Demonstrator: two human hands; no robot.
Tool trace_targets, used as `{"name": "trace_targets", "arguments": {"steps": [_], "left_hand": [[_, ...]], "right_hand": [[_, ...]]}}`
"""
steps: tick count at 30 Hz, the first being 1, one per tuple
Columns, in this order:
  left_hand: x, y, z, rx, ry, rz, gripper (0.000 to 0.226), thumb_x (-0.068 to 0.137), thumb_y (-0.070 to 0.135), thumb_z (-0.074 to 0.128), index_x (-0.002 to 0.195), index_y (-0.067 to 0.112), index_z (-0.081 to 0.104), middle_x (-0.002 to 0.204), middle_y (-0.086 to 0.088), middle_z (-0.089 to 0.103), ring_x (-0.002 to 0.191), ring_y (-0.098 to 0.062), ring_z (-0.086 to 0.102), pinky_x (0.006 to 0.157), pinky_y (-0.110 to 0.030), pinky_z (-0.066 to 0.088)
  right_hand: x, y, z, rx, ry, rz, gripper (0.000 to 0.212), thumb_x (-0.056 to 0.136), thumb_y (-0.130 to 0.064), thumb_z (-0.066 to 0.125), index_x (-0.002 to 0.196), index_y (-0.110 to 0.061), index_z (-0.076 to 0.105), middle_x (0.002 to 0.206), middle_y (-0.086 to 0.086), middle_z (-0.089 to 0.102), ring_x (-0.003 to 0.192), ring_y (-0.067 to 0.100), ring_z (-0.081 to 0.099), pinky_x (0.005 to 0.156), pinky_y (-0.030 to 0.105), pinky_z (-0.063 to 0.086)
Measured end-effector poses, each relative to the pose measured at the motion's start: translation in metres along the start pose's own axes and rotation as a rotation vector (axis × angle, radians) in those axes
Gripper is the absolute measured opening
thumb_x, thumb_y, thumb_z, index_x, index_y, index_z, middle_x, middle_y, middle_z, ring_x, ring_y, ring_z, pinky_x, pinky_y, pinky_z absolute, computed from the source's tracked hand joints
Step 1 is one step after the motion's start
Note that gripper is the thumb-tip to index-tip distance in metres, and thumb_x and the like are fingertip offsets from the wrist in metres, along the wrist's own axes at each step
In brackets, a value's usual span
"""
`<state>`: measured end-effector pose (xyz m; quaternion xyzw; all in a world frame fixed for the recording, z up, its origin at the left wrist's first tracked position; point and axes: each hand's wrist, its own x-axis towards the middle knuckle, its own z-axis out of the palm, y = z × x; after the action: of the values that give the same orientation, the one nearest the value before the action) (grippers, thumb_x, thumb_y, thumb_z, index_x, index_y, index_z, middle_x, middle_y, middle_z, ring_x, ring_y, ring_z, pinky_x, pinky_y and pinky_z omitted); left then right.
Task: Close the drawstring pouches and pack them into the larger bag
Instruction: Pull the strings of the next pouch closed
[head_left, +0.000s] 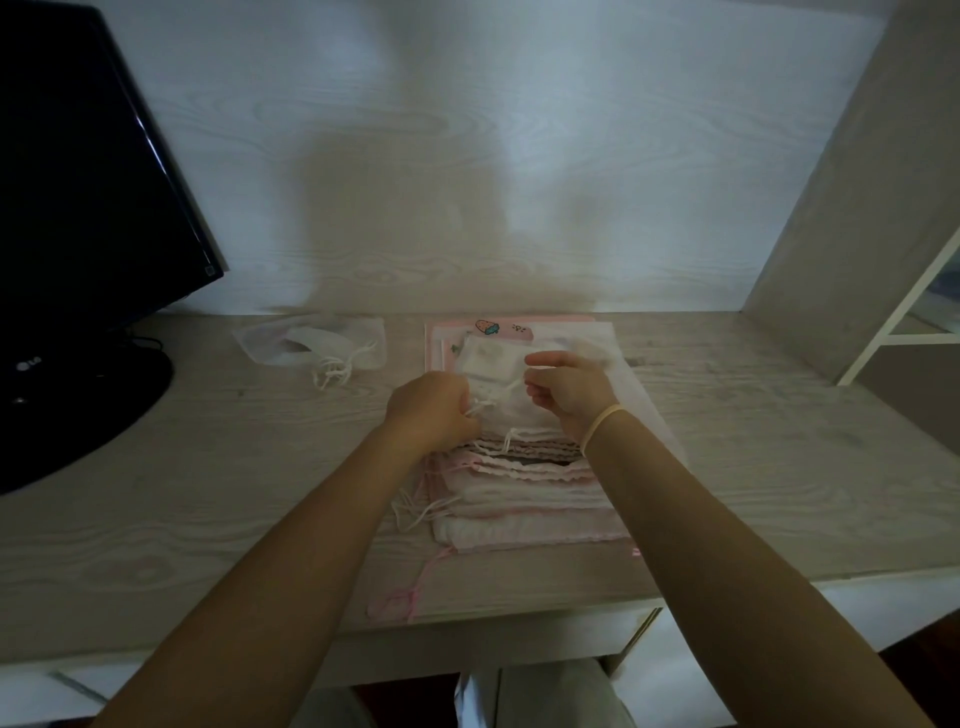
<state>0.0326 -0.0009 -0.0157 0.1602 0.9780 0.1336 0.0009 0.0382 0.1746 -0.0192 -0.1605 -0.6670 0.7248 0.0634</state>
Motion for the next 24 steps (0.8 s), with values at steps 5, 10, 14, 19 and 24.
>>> {"name": "trace_targets", "arguments": {"steps": [5,10,14,19,24], "left_hand": [[-0.001,-0.004,0.0,0.028,-0.005,0.003,0.018,0.081,0.034,0.066,0.079,0.018,0.058,0.086,-0.001,0.061,0.077,-0.023,0.059,0.065,-0.03,0.043],[0.004,-0.004,-0.004,0.12,-0.009,0.006,0.025,0.082,0.039,0.067,0.071,0.019,0.055,0.078,0.0,0.059,0.067,-0.02,0.054,0.054,-0.027,0.036],[0.009,-0.002,-0.006,-0.028,0.072,0.06,0.028,0.075,0.034,0.069,0.093,0.022,0.052,0.1,0.002,0.053,0.08,-0.019,0.054,0.061,-0.03,0.038],[0.022,0.006,0.004,-0.091,-0.034,0.164,0.051,0.081,0.03,0.07,0.129,0.029,0.056,0.134,-0.001,0.043,0.111,-0.024,0.055,0.086,-0.035,0.048],[0.032,0.003,0.011,-0.171,0.089,0.164,0.032,0.087,0.03,0.066,0.118,0.022,0.064,0.117,-0.001,0.06,0.103,-0.023,0.06,0.081,-0.034,0.05]], "right_hand": [[0.004,0.001,-0.007,-0.028,0.037,0.017,0.022,0.082,0.012,0.058,0.085,-0.01,0.064,0.071,0.012,0.061,0.055,0.016,0.053,0.052,0.023,0.044],[0.004,0.0,-0.009,-0.059,-0.002,-0.008,0.016,0.082,0.009,0.063,0.085,-0.007,0.063,0.072,0.012,0.064,0.055,0.016,0.058,0.051,0.023,0.048],[0.007,-0.008,-0.016,-0.081,-0.06,0.001,0.009,0.085,0.003,0.066,0.086,-0.005,0.064,0.074,0.012,0.066,0.057,0.016,0.062,0.053,0.023,0.052],[0.019,-0.012,-0.024,-0.453,0.073,-0.047,0.016,0.091,-0.015,0.057,0.104,-0.007,0.061,0.085,0.006,0.063,0.067,0.019,0.062,0.066,0.03,0.052],[0.027,-0.016,-0.023,-1.066,-0.035,0.019,0.028,0.093,-0.029,0.049,0.114,-0.011,0.053,0.093,0.011,0.07,0.068,0.022,0.063,0.059,0.031,0.052]]}}
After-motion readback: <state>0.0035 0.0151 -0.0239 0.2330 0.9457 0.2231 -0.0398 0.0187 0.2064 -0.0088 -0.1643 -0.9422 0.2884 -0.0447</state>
